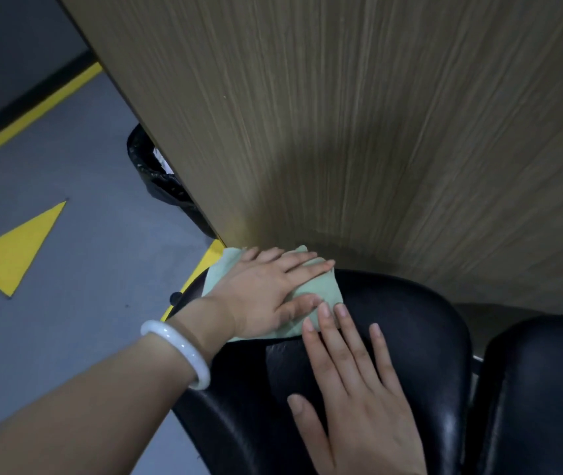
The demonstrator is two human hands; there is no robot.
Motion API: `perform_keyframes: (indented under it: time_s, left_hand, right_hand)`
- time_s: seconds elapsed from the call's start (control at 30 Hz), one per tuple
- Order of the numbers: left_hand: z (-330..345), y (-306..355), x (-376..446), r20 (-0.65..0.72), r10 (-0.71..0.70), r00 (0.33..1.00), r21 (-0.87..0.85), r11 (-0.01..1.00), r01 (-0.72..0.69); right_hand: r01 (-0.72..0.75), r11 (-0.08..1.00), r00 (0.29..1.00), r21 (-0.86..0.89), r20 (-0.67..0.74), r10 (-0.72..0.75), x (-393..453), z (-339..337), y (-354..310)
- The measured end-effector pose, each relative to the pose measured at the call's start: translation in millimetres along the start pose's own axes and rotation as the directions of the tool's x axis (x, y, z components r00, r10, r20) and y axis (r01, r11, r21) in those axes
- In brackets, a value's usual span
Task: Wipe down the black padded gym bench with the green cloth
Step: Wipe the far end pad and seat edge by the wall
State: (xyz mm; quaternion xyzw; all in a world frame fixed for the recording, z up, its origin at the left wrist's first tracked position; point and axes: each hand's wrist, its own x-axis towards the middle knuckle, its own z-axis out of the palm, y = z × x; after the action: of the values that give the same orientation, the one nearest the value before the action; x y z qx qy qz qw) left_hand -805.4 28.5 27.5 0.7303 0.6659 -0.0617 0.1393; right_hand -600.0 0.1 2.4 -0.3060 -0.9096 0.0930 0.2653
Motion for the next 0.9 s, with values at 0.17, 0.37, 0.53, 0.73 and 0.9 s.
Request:
perform_keyframes:
  time_s: [0.17,0.37,0.53,0.73,0.9]
  left_hand:
    - [7,-10,-23,-0.033,0.062,0.998,0.028,0.998,-0.061]
    - [7,-26,-36,-0.073,0.064,0.995,-0.005,0.998,-0.064]
    - [6,-24,-38,-0.085,0.060,0.995,-0.010,0.998,-0.061]
    - [11,-17,-49,-0.090,0.003,0.996,-0.011,1.000,-0.004]
    - [14,-14,-55,-0.090,0.002,0.996,-0.004,1.000,-0.002]
  right_hand:
    - [-0.007,1.000,0.999,0.008,-0.034,0.007,-3,-2,1]
    - [-0.058,0.997,0.998,-0.059,0.011,0.059,-2,3,-1]
    - [-0.290,0.947,0.950,-0.137,0.074,0.302,3,5,-7]
    - [-0.279,0.942,0.941,-0.185,0.141,0.307,2,2,-7]
    - [-0.231,0.946,0.958,-0.227,0.115,0.262,0,4,-3]
